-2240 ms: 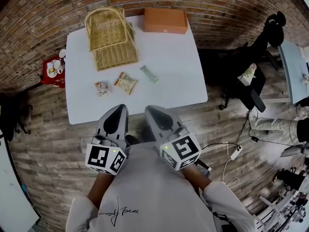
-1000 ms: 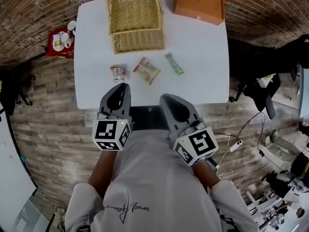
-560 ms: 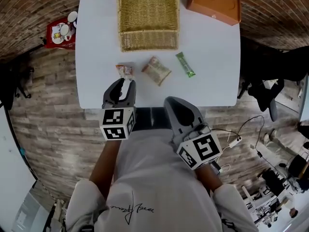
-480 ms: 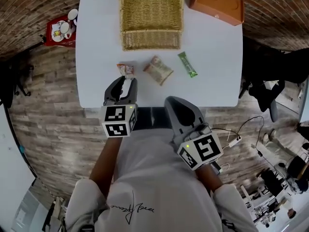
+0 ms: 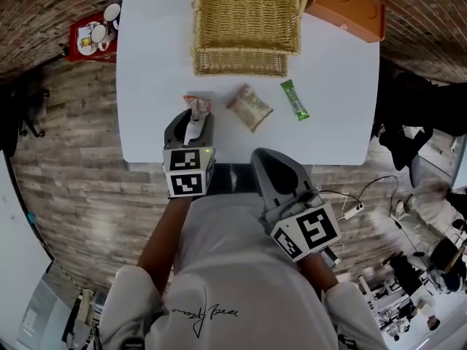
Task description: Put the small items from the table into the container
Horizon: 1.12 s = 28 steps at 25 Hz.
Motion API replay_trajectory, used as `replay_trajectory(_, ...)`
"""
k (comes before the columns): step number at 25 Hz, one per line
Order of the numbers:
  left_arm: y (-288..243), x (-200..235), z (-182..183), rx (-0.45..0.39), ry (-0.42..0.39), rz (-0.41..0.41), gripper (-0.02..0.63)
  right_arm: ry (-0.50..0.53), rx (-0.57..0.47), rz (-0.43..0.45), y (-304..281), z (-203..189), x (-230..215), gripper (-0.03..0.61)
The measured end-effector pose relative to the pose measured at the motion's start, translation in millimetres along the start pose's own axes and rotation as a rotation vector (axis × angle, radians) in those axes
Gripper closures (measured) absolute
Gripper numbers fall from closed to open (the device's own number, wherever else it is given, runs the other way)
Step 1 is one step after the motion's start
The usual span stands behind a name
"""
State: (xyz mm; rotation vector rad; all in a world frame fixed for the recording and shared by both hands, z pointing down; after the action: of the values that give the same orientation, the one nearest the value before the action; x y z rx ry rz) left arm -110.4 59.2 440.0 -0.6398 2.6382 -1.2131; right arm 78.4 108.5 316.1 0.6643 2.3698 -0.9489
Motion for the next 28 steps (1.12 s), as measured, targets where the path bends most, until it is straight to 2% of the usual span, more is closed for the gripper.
replay_trajectory(17,-20,5,-1,0.043,0.034,-0.004,0.443,-0.013,0.012,-0.026,-3,-2,-2,0.555)
replay_trajectory(28,-19,7,-4,0.028,0.06,-0.009,0.463,-0.016,0.013,-0.032,1,-4,-4,0.555)
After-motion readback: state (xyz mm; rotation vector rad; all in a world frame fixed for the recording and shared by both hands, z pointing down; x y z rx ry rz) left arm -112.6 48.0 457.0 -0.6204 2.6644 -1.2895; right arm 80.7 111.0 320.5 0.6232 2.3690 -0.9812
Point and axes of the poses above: the fingertips, and each gripper's own axes: y backward along the fingers, x to its left, z out of its top, the point moved 9 cm from there along y, backward along the fingers, and after that the axes turned 15 degrees about -y, right-handed, at the moved point
